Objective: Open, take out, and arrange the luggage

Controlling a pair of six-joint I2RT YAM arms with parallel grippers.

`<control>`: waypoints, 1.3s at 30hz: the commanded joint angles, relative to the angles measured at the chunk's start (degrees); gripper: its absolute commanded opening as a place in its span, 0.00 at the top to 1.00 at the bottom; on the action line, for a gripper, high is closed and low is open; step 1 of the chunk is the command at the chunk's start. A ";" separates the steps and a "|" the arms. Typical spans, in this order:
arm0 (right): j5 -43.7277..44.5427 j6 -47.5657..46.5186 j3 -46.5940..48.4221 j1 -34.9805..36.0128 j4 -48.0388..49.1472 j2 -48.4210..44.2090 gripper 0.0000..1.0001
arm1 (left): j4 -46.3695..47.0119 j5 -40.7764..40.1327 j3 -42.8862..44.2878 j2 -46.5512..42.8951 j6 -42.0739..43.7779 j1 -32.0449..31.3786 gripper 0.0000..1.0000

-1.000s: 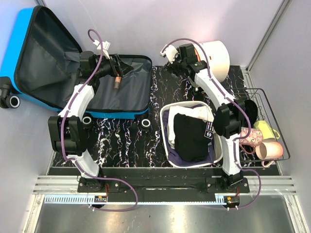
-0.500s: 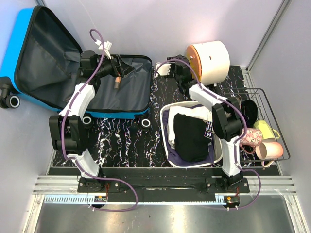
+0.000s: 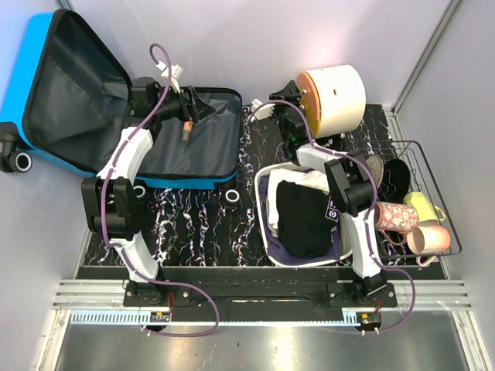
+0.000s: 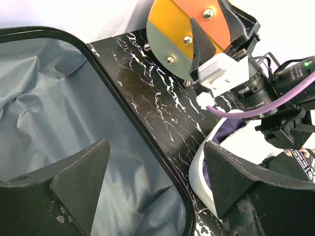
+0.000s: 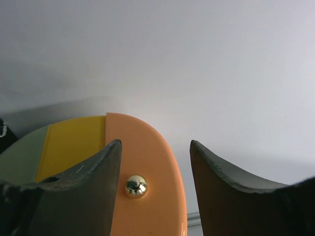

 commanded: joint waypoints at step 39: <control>-6.46 -4.88 2.35 -7.24 10.47 5.88 0.59 | -2.43 4.15 8.11 3.52 2.63 0.93 0.19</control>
